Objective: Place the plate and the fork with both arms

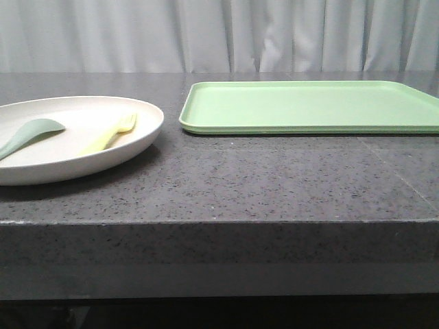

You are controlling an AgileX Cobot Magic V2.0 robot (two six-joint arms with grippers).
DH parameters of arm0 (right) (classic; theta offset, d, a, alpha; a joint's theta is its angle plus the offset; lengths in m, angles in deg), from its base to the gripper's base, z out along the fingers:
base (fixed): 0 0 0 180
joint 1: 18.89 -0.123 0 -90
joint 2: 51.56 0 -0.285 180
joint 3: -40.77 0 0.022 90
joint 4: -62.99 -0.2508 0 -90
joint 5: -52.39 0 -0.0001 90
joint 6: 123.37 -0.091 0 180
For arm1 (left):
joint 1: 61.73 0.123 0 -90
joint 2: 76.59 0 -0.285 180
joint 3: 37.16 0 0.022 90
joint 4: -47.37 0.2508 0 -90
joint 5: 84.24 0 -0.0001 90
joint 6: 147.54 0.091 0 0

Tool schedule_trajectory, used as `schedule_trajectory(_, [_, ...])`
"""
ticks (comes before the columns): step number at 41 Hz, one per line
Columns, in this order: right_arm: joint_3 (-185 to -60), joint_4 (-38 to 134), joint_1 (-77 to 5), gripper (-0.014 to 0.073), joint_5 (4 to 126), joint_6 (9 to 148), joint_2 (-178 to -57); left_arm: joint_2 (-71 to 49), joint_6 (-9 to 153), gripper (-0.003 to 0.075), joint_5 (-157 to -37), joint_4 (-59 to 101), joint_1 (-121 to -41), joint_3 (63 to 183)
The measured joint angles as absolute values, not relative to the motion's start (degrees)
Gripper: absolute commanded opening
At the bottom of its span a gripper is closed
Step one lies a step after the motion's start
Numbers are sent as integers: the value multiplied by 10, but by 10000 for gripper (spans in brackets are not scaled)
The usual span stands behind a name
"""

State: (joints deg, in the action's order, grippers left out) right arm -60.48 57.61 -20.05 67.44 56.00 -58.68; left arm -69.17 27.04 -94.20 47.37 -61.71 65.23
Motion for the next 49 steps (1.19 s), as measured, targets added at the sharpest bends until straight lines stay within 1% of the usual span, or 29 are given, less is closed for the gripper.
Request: schedule_trajectory(49, [-605,576,-200,-111,662,560,-587,-692,270,-18,-942,474,-617,652])
